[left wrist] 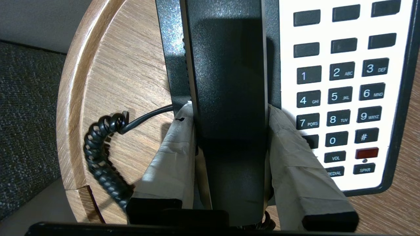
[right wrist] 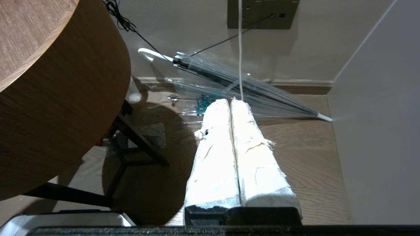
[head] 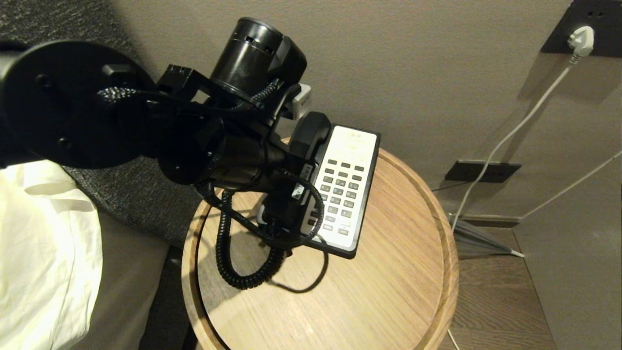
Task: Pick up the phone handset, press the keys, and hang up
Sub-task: Pick up the desk phone handset, then dial the number
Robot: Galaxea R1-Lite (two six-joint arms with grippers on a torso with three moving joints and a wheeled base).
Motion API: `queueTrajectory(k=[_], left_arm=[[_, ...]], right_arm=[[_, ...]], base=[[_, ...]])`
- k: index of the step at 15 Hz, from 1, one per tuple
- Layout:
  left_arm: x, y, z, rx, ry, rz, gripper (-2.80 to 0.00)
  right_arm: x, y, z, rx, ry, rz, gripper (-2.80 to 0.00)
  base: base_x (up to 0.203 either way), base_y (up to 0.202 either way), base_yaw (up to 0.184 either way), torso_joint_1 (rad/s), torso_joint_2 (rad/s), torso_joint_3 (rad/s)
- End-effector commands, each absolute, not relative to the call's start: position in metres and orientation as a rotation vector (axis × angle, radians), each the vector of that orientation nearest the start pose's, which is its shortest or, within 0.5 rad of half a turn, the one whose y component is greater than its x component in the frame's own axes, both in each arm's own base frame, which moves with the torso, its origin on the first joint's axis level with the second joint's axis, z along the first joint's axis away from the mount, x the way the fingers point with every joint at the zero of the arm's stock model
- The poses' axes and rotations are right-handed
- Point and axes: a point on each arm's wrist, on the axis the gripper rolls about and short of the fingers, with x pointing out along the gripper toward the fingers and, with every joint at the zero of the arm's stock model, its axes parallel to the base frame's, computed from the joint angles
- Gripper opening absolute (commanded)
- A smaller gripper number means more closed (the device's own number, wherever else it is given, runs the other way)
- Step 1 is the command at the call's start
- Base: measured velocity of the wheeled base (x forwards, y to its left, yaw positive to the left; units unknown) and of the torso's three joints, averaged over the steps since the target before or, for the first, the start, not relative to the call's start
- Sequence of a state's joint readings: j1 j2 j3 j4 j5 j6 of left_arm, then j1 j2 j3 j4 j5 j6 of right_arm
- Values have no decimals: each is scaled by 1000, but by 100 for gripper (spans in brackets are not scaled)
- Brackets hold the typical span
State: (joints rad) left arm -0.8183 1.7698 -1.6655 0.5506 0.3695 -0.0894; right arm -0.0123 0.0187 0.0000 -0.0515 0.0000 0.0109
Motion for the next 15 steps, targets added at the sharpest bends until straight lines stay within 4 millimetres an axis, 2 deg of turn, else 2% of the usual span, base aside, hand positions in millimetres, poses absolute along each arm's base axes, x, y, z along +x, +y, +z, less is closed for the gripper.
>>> queueTrajectory(k=[1, 5, 9, 12, 15], left_arm=[[220, -225, 297, 273, 546, -409, -280], [196, -201, 324, 218, 472, -396, -280], [160, -160, 355, 108, 377, -389, -280], [128, -126, 366, -4, 330, -385, -280], [94, -91, 362, -170, 281, -436, -280]], right_arm=[[-20, 0, 76, 11, -14, -12, -280], [-20, 0, 76, 11, -14, -12, -280], [-20, 0, 76, 11, -14, -12, -280], [-20, 0, 76, 11, -14, -12, -280], [-20, 0, 76, 11, -14, -12, -280]], base=[[0, 0, 0, 0, 0, 0], [0, 0, 0, 0, 0, 0], [0, 0, 0, 0, 0, 0], [0, 0, 0, 0, 0, 0], [0, 0, 0, 0, 0, 0]])
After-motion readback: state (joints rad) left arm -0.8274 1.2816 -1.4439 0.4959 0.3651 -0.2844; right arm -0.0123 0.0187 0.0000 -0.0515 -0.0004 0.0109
